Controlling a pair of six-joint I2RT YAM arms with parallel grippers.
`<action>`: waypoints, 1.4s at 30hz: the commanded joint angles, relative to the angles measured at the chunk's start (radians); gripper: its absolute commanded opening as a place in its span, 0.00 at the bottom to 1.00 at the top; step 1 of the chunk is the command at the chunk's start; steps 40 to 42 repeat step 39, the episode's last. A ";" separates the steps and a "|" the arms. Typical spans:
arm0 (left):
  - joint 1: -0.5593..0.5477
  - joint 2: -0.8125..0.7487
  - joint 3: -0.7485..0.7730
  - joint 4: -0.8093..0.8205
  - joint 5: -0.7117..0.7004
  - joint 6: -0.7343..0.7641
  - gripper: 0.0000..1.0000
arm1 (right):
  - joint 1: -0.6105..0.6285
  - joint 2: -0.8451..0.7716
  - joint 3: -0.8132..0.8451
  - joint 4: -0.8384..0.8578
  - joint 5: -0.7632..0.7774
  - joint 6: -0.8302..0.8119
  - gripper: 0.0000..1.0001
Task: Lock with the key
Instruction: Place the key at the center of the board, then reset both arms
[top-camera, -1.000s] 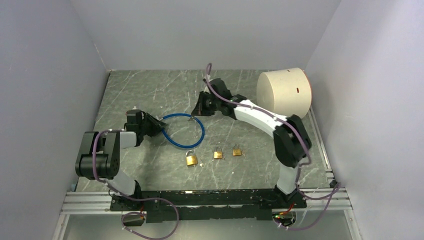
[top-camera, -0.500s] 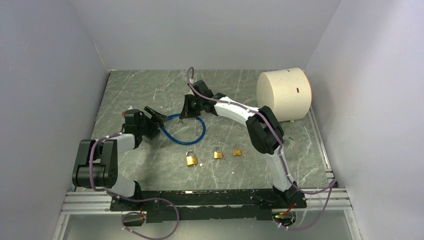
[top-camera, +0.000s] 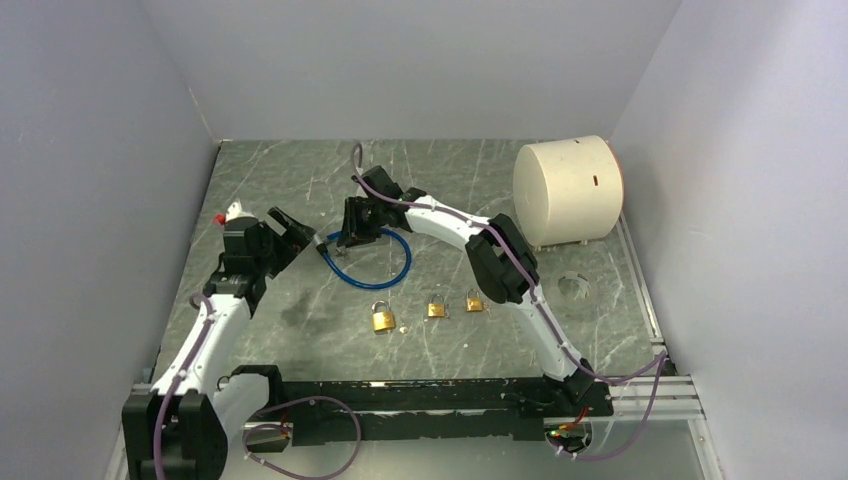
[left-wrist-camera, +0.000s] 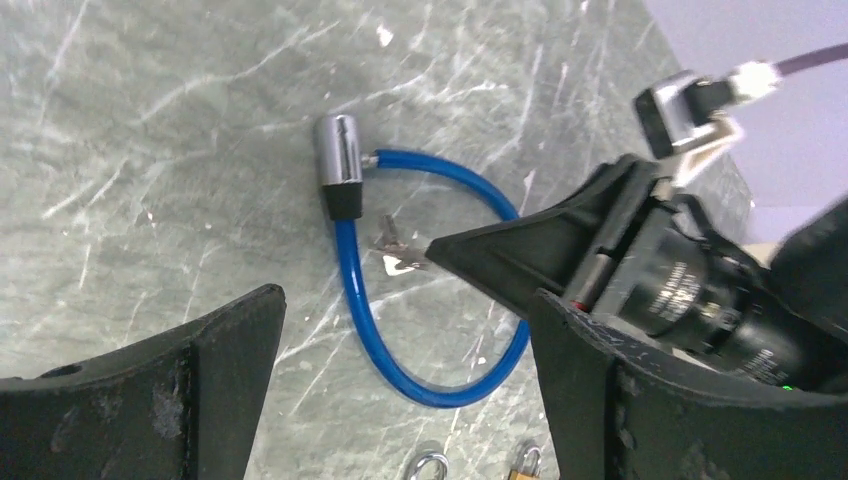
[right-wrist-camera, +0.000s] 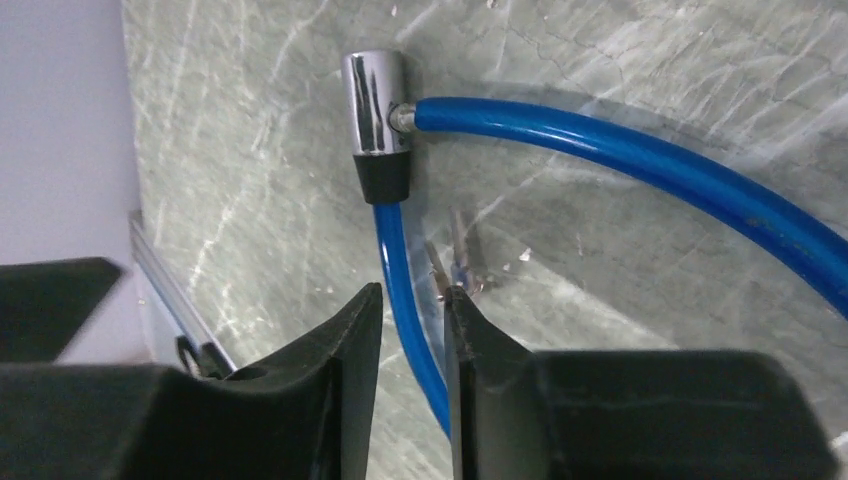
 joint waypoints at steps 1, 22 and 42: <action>0.001 -0.067 0.098 -0.139 0.023 0.130 0.94 | -0.011 -0.067 0.036 -0.045 -0.006 -0.046 0.38; 0.001 -0.051 0.531 -0.569 -0.001 0.384 0.94 | -0.118 -1.188 -0.779 -0.131 0.794 -0.233 0.91; 0.001 -0.076 0.480 -0.591 0.049 0.417 0.94 | -0.125 -1.538 -0.921 -0.317 0.915 -0.207 0.99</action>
